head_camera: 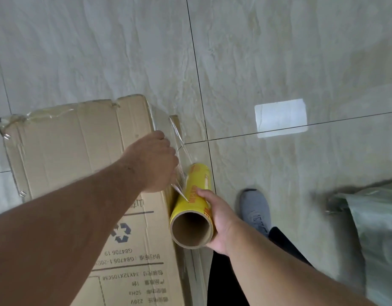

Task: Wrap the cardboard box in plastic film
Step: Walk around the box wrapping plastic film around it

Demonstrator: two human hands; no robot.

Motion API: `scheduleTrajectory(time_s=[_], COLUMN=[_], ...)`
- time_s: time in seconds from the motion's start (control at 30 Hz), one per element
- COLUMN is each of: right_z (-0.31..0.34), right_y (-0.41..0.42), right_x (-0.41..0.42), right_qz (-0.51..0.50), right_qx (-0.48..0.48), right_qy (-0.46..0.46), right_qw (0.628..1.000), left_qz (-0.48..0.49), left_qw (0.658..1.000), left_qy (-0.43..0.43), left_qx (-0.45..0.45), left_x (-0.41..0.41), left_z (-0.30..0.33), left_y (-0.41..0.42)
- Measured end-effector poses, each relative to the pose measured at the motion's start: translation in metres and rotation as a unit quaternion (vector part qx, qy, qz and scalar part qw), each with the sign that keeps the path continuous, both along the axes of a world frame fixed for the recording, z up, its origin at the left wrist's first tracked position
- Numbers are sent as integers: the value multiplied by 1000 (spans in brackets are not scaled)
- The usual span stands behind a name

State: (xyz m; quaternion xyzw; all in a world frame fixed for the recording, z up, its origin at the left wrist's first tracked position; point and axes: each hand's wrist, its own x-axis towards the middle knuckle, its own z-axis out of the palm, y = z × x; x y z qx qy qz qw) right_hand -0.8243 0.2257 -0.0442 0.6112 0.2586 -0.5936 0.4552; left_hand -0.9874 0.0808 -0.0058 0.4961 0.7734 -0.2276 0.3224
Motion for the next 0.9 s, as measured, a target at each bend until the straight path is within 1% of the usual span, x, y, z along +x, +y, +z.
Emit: scheduleTrajectory(time_s=[0.07, 0.27, 0.37, 0.43, 0.5, 0.57, 0.63, 0.73, 0.77, 0.8, 0.87, 0.9], right_z=[-2, -7, -13, -17, -21, -19, -13, -8, -6, -5, 2, 6], right_y=[0, 15, 25, 25, 23, 15, 3, -5, -3, 2, 10, 11], right_x=[-2, -3, 7, 16, 23, 19, 9, 1, 3, 9, 26, 35], right_qz=[-1, 46, 81, 136, 205, 262, 314, 357, 340, 295, 172, 111], right_qx=[-11, -16, -5, 18, 44, 34, 11, 23, 27, 30, 24, 15], right_qy=[5, 31, 55, 79, 105, 86, 66, 75, 67, 53, 15, 1], right_qw=[1000, 998, 995, 987, 972, 961, 947, 931, 938, 954, 985, 994], left_qz=[0, -6, 14, 29, 23, 19, 26, 26, 27, 28, 32, 34], left_qw=[1000, 999, 997, 995, 995, 994, 994, 998, 998, 997, 996, 996], left_qy=[17, 37, 57, 62, 65, 72, 74, 34, 20, 14, 8, 7], left_qx=[3, 12, 50, 71, 74, 83, 74, 49, 55, 65, 83, 87], left_x=[1, 3, 4, 5, 8, 8, 9, 26, 37, 48, 62, 65], left_z=[-4, -8, -10, -11, -14, -15, -15, -12, -12, -12, -12, -12], left_y=[-1, 1, 2, 0, -2, -3, -3, -3, -4, -6, -10, -12])
